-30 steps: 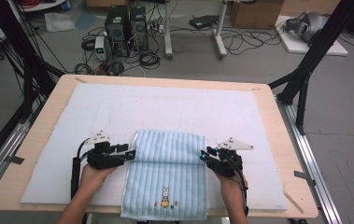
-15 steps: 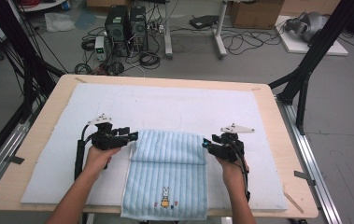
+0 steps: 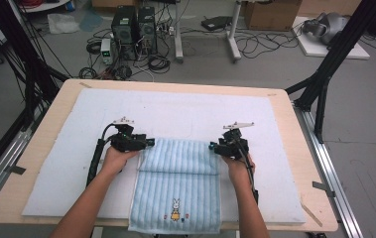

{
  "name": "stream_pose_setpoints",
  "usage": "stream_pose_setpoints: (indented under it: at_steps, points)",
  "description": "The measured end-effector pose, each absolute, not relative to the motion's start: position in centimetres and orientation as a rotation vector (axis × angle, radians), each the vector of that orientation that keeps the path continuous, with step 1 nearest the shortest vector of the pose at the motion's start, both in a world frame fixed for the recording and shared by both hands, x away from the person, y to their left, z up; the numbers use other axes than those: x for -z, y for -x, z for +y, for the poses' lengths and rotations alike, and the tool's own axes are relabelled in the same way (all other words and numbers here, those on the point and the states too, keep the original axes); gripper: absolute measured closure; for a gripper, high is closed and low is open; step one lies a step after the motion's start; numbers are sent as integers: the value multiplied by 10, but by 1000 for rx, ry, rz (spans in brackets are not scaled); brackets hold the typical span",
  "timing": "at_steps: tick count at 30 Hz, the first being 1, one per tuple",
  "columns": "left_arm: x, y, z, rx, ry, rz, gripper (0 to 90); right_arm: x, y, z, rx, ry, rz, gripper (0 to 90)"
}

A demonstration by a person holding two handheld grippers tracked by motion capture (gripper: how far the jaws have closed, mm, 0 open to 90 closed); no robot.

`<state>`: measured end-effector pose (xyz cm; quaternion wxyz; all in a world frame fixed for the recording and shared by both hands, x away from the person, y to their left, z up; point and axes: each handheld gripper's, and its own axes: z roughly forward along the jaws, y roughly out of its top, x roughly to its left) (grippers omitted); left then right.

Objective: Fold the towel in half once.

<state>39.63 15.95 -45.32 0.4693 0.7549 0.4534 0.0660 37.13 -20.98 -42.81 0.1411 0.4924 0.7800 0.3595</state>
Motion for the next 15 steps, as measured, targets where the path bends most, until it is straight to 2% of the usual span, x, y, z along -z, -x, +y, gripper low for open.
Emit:
stream_pose_setpoints:
  at_steps: [3, 7, 8, 12, 15]
  points:
    - [451, -395, 155, -247, -1925, 1091, 574, 435, -377, -207, -996, -1427, 2277, 607]
    - [449, -392, 151, -329, -1991, 1063, 798, 437, -377, -206, -927, -1401, 2288, 715]
    - [449, -392, 151, -329, -1995, 1056, 828, 437, -377, -206, -922, -1393, 2291, 736]
    - [449, -391, 149, -340, -2001, 1047, 853, 437, -376, -203, -911, -1354, 2316, 826]
    - [447, -392, 154, -291, -1949, 1072, 854, 435, -374, -200, -893, -1316, 2317, 840]
